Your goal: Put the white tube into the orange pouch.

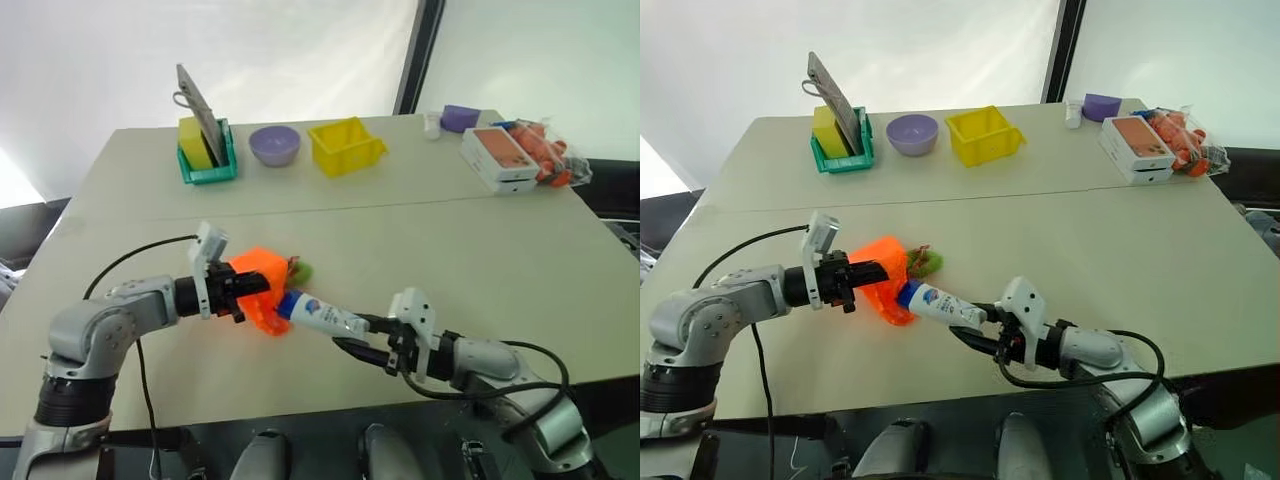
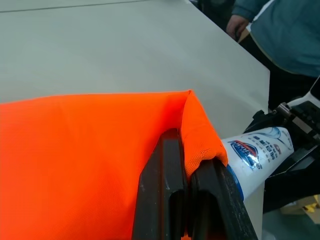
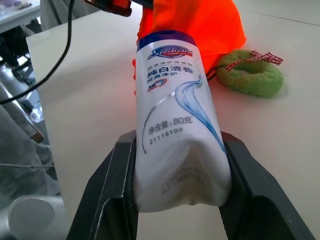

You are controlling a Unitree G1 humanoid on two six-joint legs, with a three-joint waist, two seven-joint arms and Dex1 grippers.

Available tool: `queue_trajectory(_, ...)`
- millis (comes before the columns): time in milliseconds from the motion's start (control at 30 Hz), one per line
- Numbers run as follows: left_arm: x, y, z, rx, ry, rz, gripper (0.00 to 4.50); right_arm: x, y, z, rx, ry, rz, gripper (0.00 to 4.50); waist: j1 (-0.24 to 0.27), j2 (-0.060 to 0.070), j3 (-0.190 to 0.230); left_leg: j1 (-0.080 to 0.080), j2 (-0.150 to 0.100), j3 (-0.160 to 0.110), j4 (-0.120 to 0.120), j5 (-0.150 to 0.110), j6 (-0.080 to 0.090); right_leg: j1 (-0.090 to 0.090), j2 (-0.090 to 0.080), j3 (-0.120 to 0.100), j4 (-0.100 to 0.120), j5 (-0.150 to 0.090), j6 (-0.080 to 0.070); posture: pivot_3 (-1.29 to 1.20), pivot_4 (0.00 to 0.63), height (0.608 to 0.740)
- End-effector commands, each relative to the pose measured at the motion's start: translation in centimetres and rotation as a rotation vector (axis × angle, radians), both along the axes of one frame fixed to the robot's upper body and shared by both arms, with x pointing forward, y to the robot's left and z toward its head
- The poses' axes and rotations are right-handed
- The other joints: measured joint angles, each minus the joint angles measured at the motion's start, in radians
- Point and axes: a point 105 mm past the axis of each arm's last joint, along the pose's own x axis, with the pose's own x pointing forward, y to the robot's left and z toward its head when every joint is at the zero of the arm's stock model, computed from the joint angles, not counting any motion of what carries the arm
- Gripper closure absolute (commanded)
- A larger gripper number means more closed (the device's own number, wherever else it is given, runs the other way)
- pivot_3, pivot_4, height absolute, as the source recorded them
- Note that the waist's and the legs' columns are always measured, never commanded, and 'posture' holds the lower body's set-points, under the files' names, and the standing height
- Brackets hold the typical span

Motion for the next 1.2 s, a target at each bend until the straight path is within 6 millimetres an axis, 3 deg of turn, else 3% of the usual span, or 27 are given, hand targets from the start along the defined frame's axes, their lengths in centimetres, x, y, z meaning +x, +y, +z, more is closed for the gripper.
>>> queue_trajectory(33, 0.6, -0.7, 1.0, -0.003, -0.054, -0.007, 4.5, -1.2, 0.6, 2.3, 0.045, -0.056, 0.075, 2.83, 0.0, 0.0, 0.0, 0.0, 0.0, 0.0, 0.0, 0.0, 0.0, 0.0, 0.0, 0.0, 0.0, 0.0, 0.0, 0.0, 0.15, 0.74)
queue_trajectory(200, 0.3, -1.7, 1.6, -0.019, -0.071, -0.05, 4.5, -1.9, 2.0, 1.8, 0.036, -0.037, 0.12, 2.83, 0.0, 0.0, 0.0, 0.0, 0.0, 0.0, 0.0, 0.0, 0.0, 0.0, 0.0, 0.0, -0.001, 0.0, 0.0, 0.0, 0.15, 0.74)
queue_trajectory(400, 0.1, -2.1, 1.9, -0.021, -0.084, -0.074, 4.5, -0.3, 2.5, 1.3, 0.039, -0.042, 0.051, 2.83, 0.001, -0.001, 0.0, 0.0, 0.0, 0.0, 0.0, 0.0, 0.0, 0.0, 0.0, 0.0, 0.0, 0.0, 0.0, 0.0, 0.15, 0.74)
queue_trajectory(700, -1.0, -1.8, 1.4, 0.031, -0.092, -0.115, 4.5, 1.8, 0.5, -0.1, 0.008, -0.048, -0.082, 2.83, -0.001, -0.001, 0.0, -0.001, 0.0, 0.0, -0.001, 0.0, 0.0, -0.001, 0.0, 0.0, -0.001, 0.0, 0.0, 0.0, 0.15, 0.74)
queue_trajectory(1000, -1.5, -2.0, 0.4, 0.075, -0.096, -0.125, 4.5, 1.9, 1.0, 0.3, 0.053, -0.05, -0.068, 2.83, 0.001, -0.001, 0.0, -0.001, 0.0, 0.0, 0.0, 0.0, 0.0, 0.0, 0.0, 0.0, -0.001, 0.0, 0.0, 0.0, 0.15, 0.74)
queue_trajectory(1200, -1.4, -2.2, 0.3, 0.083, -0.104, -0.113, 4.5, 2.0, 2.4, 0.7, 0.086, -0.058, -0.058, 2.83, 0.001, 0.0, 0.0, -0.001, 0.0, 0.0, 0.0, 0.0, 0.0, -0.001, 0.0, 0.0, -0.001, 0.0, 0.0, 0.0, 0.15, 0.74)
